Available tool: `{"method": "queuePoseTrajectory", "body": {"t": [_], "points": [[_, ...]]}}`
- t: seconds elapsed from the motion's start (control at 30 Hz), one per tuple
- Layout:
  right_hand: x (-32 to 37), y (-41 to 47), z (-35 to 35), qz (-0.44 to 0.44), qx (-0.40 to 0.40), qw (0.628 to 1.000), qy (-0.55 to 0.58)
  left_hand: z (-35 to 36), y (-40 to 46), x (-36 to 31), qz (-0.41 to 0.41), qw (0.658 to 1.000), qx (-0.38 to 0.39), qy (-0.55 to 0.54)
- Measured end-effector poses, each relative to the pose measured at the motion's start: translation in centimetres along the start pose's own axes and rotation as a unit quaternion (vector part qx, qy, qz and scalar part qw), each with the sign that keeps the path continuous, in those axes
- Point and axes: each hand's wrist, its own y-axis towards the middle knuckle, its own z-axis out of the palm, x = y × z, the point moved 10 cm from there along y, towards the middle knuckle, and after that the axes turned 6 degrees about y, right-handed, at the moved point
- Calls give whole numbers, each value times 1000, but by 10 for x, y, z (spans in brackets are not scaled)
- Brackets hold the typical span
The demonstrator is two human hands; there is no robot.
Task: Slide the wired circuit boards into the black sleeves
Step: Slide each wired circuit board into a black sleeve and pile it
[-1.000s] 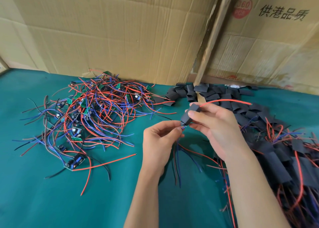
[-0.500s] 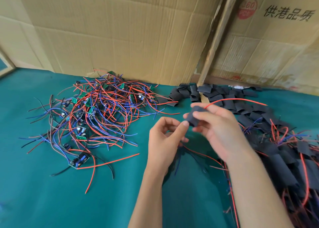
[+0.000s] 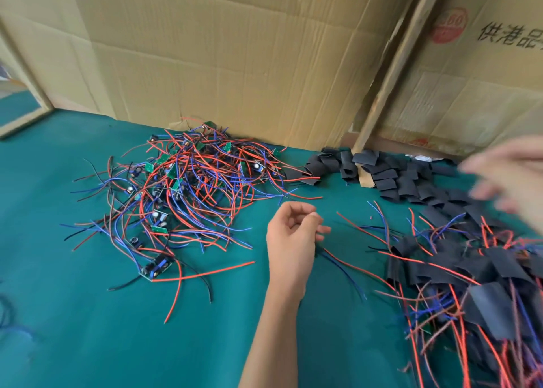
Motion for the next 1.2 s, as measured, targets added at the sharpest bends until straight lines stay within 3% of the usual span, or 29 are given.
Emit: {"method": "queuePoseTrajectory", "body": {"t": [0.13,0.23,0.37,0.5,0.6,0.7,0.8,0.9,1.0,1.1,1.2], "points": [[41,30,156,-104,191,972,-89,-4,1,-1,3,1000,-21,0],[39,53,252,-117,280,941,-149,-4,1,-2,10,1000,-24,1],[21,75,311,-102,330,913,-217,-4,0,-1,6,1000,-16,-10],[17,87,306,-111,252,939,-207,-3,1,0,2,1000,-15,-11],[18,94,271,-93,154,978,-105,-4,1,0,-1,1000,-18,-3],[12,99,207,-32,21,993,112,-4,2,2,-10,1000,-17,-6],[-2,91,163,55,4,928,370,-6,2,5,-15,1000,-22,-13],[-9,71,133,94,32,870,483,-8,4,5,-13,999,-30,-22],[-17,43,128,98,68,899,422,-2,4,3,-19,998,-10,-56],[-28,10,156,84,162,954,238,5,3,-1,-14,997,34,-69],[-39,-5,178,55,273,958,68,5,0,-2,-4,998,41,-43]]}}
